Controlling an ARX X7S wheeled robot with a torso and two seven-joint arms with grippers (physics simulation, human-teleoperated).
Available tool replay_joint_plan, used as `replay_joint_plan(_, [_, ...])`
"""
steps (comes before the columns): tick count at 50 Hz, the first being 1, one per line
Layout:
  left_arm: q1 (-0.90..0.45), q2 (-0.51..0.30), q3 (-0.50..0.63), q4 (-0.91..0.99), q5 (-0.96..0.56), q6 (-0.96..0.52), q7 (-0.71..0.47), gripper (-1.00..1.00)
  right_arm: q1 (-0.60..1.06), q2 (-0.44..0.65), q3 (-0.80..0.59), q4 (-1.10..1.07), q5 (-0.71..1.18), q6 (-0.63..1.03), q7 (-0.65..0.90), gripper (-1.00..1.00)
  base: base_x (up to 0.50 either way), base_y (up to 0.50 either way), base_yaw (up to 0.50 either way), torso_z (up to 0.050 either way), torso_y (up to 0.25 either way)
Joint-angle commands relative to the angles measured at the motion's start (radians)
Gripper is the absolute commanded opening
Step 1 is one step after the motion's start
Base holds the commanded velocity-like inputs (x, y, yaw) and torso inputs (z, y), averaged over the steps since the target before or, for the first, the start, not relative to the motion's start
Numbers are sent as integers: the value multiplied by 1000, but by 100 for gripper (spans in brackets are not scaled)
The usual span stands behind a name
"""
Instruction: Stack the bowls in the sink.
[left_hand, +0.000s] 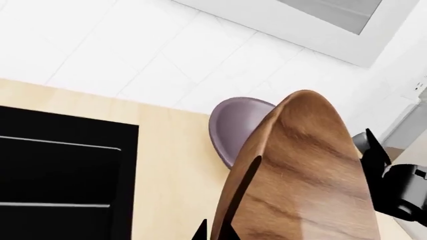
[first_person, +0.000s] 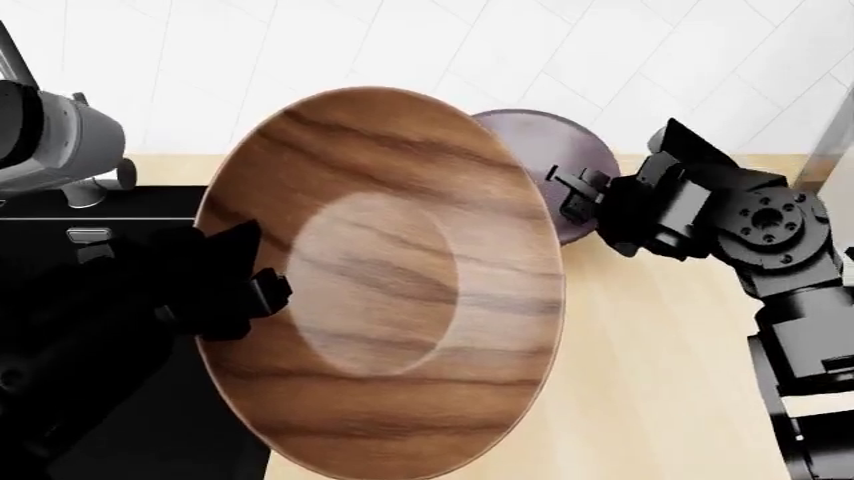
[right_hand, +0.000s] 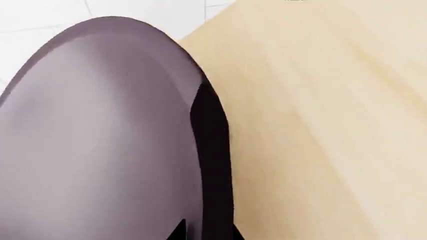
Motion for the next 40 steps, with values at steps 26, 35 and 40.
replay_joint_plan(26, [169, -83, -177, 82, 13, 119, 71, -100, -318, 285, 221, -822, 53, -191, 112, -100, 0, 0, 0, 0, 0])
replay_joint_plan(35, [330, -97, -270, 88, 93, 141, 134, -100, -398, 344, 260, -963, -3, -253, 106, -100, 0, 0, 0, 0, 0])
replay_joint_plan(40, [336, -112, -271, 80, 126, 115, 141, -100, -417, 373, 257, -1007, -44, -258, 141, -100, 0, 0, 0, 0, 0])
